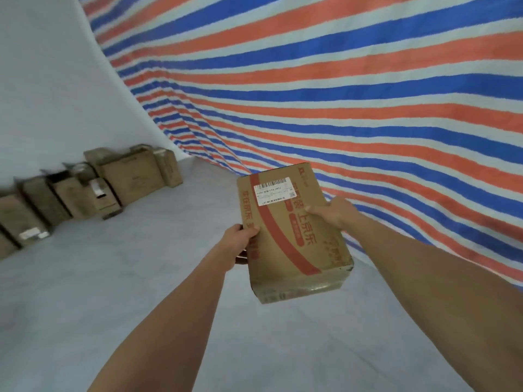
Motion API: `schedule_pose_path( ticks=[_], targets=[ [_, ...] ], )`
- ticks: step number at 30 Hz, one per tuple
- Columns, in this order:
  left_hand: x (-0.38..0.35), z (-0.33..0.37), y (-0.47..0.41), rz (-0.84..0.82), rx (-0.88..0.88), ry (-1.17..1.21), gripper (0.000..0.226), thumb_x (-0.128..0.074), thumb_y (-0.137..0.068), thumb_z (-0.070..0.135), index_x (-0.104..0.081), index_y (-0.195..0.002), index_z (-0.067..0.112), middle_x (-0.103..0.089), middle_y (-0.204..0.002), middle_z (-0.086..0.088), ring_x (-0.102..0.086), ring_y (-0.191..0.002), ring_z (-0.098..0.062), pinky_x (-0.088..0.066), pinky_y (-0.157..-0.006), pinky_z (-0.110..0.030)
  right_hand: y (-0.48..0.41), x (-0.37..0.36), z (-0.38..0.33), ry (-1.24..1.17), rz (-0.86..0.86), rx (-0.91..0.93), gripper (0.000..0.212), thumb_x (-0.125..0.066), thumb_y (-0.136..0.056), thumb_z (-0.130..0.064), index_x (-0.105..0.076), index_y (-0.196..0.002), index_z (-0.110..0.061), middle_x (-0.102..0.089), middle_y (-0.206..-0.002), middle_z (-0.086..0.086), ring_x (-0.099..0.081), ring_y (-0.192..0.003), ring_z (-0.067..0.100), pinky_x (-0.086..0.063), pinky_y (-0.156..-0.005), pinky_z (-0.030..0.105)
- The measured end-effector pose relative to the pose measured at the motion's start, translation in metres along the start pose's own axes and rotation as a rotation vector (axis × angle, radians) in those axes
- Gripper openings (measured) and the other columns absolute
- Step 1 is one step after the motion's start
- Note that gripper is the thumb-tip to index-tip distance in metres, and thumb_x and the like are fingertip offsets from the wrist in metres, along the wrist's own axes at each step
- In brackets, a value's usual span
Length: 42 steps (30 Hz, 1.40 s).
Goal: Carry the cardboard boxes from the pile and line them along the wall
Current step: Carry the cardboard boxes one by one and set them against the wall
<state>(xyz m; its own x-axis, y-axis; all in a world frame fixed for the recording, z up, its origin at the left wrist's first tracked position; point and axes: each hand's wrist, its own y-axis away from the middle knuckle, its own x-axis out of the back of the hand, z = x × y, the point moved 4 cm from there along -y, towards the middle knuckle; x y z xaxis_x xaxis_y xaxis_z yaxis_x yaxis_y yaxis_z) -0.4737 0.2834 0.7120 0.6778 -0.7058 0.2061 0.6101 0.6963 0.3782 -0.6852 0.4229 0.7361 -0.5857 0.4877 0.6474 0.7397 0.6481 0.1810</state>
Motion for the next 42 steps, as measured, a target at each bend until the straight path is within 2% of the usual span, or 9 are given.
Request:
schedule_pose_path(
  ticks=[3, 7, 12, 15, 20, 26, 31, 37, 42],
  targets=[
    [0.069, 0.007, -0.047, 0.061, 0.034, 0.005, 0.034, -0.057, -0.097, 0.037, -0.052, -0.122, 0.014, -0.064, -0.107, -0.007, -0.065, -0.089, -0.025, -0.053, -0.066, -0.035, -0.059, -0.051, -0.057, 0.016, -0.041, 0.029, 0.045, -0.063, -0.084, -0.063, -0.064, -0.110, -0.027, -0.072, -0.101, -0.001, -0.071, -0.087, 0.020, -0.054, -0.068, 0.032],
    [0.158, 0.031, -0.104, 0.143, 0.037, 0.013, 0.033, -0.057, -0.097, 0.036, -0.052, -0.122, 0.016, -0.064, -0.105, -0.006, -0.065, -0.090, -0.025, -0.054, -0.071, -0.037, -0.123, -0.104, -0.138, -0.040, -0.093, 0.079, 0.036, -0.064, -0.089, -0.053, -0.061, -0.111, -0.025, -0.069, -0.104, 0.000, -0.067, -0.092, 0.021, -0.053, -0.076, 0.036],
    [0.246, 0.047, -0.177, 0.209, 0.048, 0.057, 0.030, -0.057, -0.097, 0.034, -0.052, -0.121, 0.016, -0.064, -0.103, -0.004, -0.064, -0.088, -0.023, -0.052, -0.066, -0.034, -0.208, -0.166, -0.219, -0.049, -0.190, 0.091, 0.028, -0.065, -0.089, -0.051, -0.059, -0.097, -0.024, -0.069, -0.097, 0.000, -0.066, -0.089, 0.021, -0.054, -0.087, 0.041],
    [0.284, 0.048, -0.221, 0.244, 0.072, 0.088, 0.030, -0.057, -0.097, 0.034, -0.052, -0.121, 0.016, -0.064, -0.102, -0.004, -0.064, -0.088, -0.023, -0.053, -0.069, -0.036, -0.260, -0.201, -0.254, -0.062, -0.230, 0.120, 0.033, -0.066, -0.089, -0.049, -0.060, -0.104, -0.020, -0.066, -0.096, 0.000, -0.064, -0.088, 0.021, -0.052, -0.085, 0.039],
    [0.360, 0.056, -0.318, 0.328, 0.090, 0.104, 0.030, -0.057, -0.098, 0.032, -0.052, -0.122, 0.015, -0.063, -0.101, -0.006, -0.063, -0.082, -0.023, -0.051, -0.063, -0.033, -0.374, -0.275, -0.320, -0.069, -0.309, 0.151, 0.040, -0.063, -0.090, -0.052, -0.064, -0.114, -0.020, -0.070, -0.105, 0.001, -0.065, -0.091, 0.022, -0.051, -0.082, 0.040],
    [0.472, 0.075, -0.424, 0.469, 0.126, 0.188, 0.032, -0.056, -0.098, 0.032, -0.051, -0.125, 0.016, -0.065, -0.104, -0.008, -0.065, -0.086, -0.024, -0.053, -0.066, -0.035, -0.503, -0.363, -0.437, -0.074, -0.452, 0.202, 0.040, -0.066, -0.088, -0.051, -0.067, -0.107, -0.016, -0.072, -0.102, 0.003, -0.069, -0.087, 0.021, -0.052, -0.076, 0.037],
    [0.573, 0.063, -0.471, 0.589, 0.177, 0.276, 0.031, -0.056, -0.098, 0.031, -0.052, -0.124, 0.014, -0.065, -0.105, -0.008, -0.065, -0.086, -0.025, -0.053, -0.067, -0.036, -0.566, -0.456, -0.535, -0.080, -0.562, 0.272, 0.044, -0.069, -0.086, -0.048, -0.069, -0.108, -0.009, -0.073, -0.101, 0.005, -0.070, -0.089, 0.023, -0.052, -0.071, 0.034],
    [0.705, 0.028, -0.539, 0.679, 0.232, 0.321, 0.029, -0.058, -0.097, 0.031, -0.054, -0.121, 0.015, -0.067, -0.103, -0.010, -0.068, -0.088, -0.029, -0.056, -0.087, -0.046, -0.629, -0.597, -0.621, -0.131, -0.687, 0.268, 0.041, -0.068, -0.089, -0.040, -0.070, -0.112, -0.006, -0.073, -0.102, 0.006, -0.070, -0.092, 0.024, -0.055, -0.083, 0.037],
    [0.829, 0.019, -0.597, 0.688, 0.263, 0.295, 0.031, -0.057, -0.096, 0.033, -0.054, -0.122, 0.016, -0.068, -0.104, -0.011, -0.069, -0.095, -0.032, -0.054, -0.093, -0.049, -0.675, -0.699, -0.712, -0.189, -0.733, 0.264, 0.034, -0.065, -0.091, -0.038, -0.068, -0.112, -0.010, -0.073, -0.102, 0.004, -0.069, -0.095, 0.024, -0.054, -0.094, 0.044]
  ],
)
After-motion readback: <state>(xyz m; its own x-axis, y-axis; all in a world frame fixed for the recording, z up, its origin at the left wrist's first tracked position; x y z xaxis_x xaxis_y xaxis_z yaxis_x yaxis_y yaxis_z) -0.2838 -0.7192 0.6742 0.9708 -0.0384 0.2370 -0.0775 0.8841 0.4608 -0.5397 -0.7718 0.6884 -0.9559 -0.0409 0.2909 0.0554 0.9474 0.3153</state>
